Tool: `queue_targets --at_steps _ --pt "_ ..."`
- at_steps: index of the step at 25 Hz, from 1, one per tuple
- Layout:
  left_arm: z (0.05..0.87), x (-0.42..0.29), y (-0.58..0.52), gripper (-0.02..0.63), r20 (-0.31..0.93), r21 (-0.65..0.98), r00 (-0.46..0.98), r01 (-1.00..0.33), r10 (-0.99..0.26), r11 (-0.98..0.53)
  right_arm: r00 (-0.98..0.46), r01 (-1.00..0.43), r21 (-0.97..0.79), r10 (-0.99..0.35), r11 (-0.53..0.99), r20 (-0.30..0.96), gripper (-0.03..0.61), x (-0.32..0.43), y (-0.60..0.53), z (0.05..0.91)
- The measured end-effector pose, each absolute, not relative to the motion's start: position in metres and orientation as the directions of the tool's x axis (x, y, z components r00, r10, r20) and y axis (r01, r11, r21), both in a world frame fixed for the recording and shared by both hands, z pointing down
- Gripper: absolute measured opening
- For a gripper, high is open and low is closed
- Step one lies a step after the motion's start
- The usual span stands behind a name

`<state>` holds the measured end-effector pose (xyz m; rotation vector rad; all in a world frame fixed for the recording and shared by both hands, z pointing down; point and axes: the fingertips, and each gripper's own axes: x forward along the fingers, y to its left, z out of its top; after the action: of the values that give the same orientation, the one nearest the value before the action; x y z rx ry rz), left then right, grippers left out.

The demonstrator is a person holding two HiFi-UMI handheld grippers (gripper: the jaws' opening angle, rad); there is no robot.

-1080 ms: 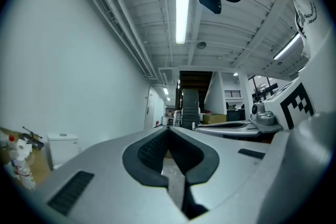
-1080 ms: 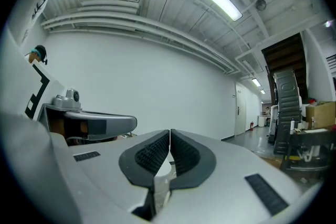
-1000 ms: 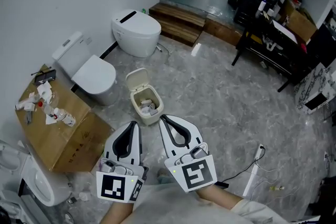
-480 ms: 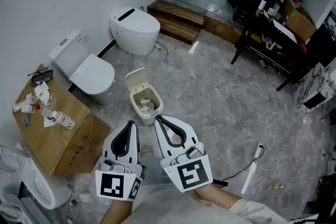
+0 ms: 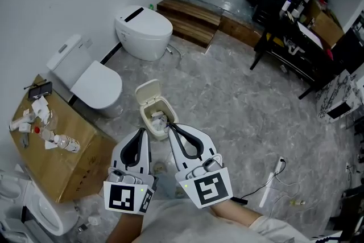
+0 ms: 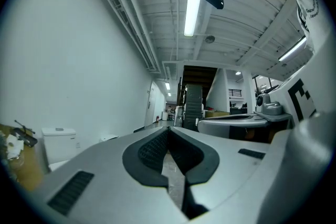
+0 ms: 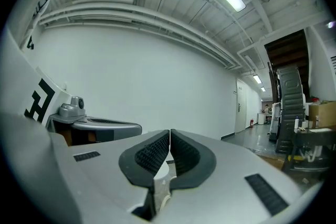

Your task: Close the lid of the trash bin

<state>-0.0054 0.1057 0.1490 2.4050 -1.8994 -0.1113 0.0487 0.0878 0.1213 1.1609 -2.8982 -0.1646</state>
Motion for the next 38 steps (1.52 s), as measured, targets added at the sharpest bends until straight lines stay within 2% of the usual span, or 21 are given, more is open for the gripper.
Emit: queue_targets --at_steps 18,38 --pt "0.166 -0.037 0.001 0.017 0.024 0.105 0.355 -0.931 -0.935 -0.351 -0.624 -0.779 0.076 -0.782 0.622 0.005 0.032 0.022 -0.015 0.142" --pt "0.206 -0.075 -0.063 0.017 0.029 0.098 0.287 -0.954 -0.958 -0.283 -0.720 -0.685 0.099 -0.691 0.722 0.056 0.032 -0.017 -0.084 0.188"
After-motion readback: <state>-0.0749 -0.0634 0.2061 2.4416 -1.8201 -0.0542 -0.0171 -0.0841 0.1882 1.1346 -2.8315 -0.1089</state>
